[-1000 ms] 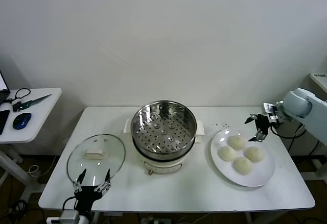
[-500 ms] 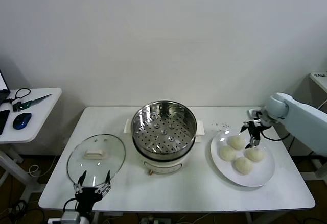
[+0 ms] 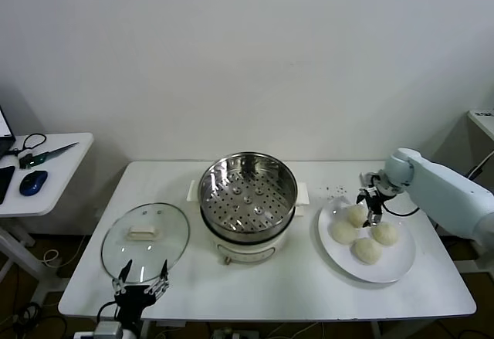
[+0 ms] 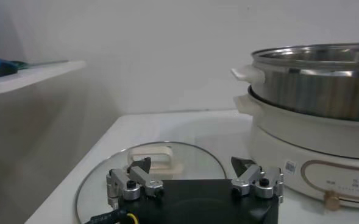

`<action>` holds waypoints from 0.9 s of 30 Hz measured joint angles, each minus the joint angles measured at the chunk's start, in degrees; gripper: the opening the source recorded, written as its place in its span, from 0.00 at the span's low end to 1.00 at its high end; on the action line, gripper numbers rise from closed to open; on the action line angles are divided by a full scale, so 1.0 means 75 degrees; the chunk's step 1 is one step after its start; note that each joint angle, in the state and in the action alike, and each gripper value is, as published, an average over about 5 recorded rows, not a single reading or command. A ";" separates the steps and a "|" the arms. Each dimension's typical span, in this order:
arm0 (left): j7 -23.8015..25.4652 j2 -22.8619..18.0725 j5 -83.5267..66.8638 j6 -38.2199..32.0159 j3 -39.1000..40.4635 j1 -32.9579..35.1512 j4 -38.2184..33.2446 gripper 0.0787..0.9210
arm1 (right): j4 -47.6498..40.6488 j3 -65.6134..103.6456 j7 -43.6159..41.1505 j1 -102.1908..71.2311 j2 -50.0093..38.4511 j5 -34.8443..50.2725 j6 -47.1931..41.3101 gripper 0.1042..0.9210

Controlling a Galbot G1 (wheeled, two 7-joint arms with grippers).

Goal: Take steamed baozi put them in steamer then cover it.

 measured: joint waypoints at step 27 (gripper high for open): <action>-0.0012 -0.0013 0.0149 -0.0102 0.0100 0.0170 -0.0206 0.88 | 0.1805 -0.2688 -0.0505 0.3688 -0.0028 0.1947 0.1527 0.73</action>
